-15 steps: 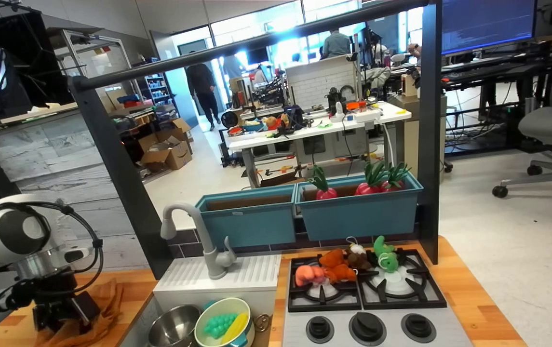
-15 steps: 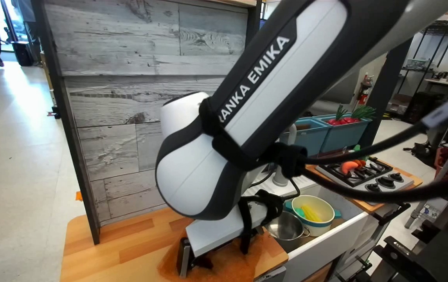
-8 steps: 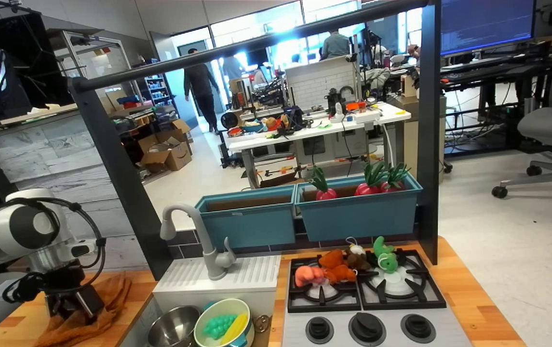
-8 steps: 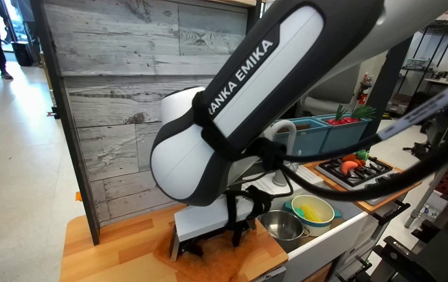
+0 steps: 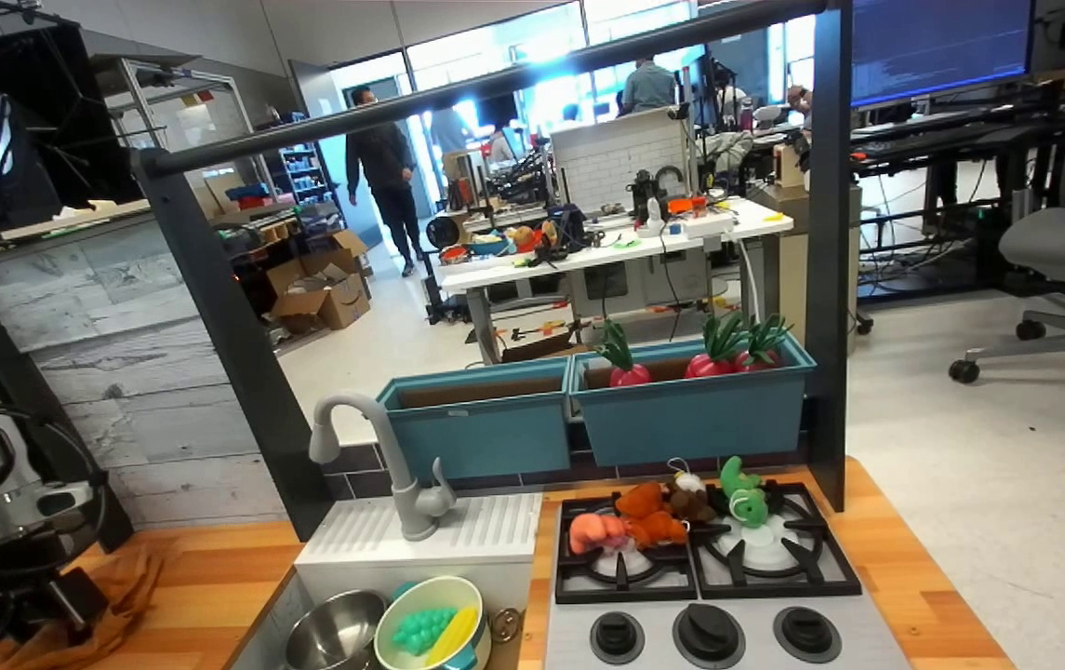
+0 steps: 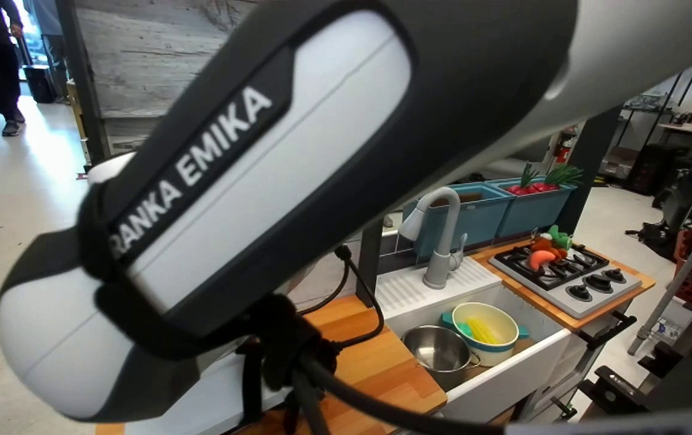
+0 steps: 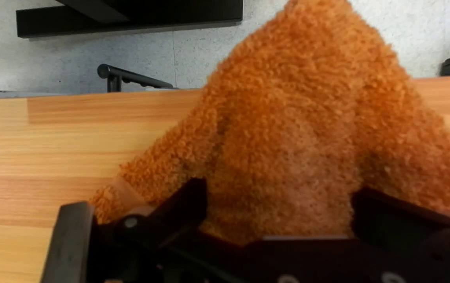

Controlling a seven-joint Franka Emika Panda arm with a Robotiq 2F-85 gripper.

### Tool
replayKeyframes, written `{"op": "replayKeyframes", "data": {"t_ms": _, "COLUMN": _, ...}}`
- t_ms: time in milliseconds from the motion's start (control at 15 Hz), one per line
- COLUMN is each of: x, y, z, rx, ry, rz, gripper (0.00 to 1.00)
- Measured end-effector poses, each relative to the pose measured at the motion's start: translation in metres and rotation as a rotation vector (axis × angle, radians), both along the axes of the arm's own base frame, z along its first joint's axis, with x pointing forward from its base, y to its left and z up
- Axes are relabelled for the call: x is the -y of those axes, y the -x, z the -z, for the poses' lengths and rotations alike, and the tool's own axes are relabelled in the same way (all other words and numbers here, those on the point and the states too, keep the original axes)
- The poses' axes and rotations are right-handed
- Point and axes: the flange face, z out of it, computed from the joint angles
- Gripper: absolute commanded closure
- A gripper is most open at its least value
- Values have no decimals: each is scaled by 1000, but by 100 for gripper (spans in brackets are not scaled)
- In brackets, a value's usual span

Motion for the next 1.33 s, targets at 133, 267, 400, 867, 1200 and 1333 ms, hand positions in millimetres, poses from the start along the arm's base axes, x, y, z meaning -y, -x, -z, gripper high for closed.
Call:
{"op": "replayKeyframes", "data": {"t_ms": 133, "x": -1, "y": -1, "z": 1, "rx": -17, "ry": 12, "rz": 4, "gripper": 0}}
{"op": "replayKeyframes", "data": {"t_ms": 267, "x": 13, "y": -8, "z": 2, "rx": -42, "ry": 27, "rz": 33, "gripper": 0}}
{"op": "replayKeyframes", "data": {"t_ms": 400, "x": 40, "y": -22, "z": 3, "rx": -66, "ry": 45, "rz": 93, "gripper": 0}}
{"op": "replayKeyframes", "data": {"t_ms": 867, "x": 148, "y": -62, "z": 6, "rx": -135, "ry": 109, "rz": 308, "gripper": 0}}
{"op": "replayKeyframes", "data": {"t_ms": 1200, "x": 119, "y": -50, "z": 5, "rx": -128, "ry": 128, "rz": 228, "gripper": 0}}
{"op": "replayKeyframes", "data": {"t_ms": 1333, "x": 87, "y": -37, "z": 5, "rx": -113, "ry": 137, "rz": 165, "gripper": 0}}
